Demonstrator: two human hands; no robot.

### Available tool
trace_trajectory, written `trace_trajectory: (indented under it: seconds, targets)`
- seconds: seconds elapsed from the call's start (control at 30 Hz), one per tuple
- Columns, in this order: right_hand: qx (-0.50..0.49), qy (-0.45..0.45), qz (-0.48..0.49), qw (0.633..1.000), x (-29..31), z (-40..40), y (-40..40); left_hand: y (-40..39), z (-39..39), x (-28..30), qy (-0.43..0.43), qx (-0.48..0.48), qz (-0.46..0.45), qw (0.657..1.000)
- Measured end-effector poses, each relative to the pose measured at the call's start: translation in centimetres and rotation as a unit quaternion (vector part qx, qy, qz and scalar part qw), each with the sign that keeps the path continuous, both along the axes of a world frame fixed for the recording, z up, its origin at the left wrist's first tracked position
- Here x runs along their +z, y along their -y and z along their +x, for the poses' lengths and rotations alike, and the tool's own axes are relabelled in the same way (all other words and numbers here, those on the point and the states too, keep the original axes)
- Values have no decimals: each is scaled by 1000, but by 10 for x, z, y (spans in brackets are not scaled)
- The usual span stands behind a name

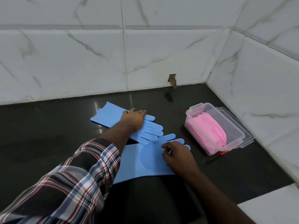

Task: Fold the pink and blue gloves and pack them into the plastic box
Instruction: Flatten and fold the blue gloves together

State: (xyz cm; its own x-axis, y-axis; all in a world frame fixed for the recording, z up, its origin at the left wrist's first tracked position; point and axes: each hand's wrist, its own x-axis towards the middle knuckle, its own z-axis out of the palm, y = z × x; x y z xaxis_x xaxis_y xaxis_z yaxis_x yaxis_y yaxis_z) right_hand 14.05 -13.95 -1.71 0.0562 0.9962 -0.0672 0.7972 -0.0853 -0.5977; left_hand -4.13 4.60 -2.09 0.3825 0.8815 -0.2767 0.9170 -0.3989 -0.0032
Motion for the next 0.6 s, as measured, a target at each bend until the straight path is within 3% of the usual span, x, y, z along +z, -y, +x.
trace_trajectory:
  seconds: [0.17,0.37,0.47,0.6]
  targets:
    - [-54,-37,30,997,11,23,1,-8,3,16,16,-3,86,996]
    - [-120,-98,60,986,35,43,-15,-5,-20,51,172,-52,14,984]
    - [-81,-129,77,985,50,33,-32,12,-31,63,220,-70,26,973]
    - [53,-122,48,990,60,-2,-53,43,-28,71,241,-99,30,965]
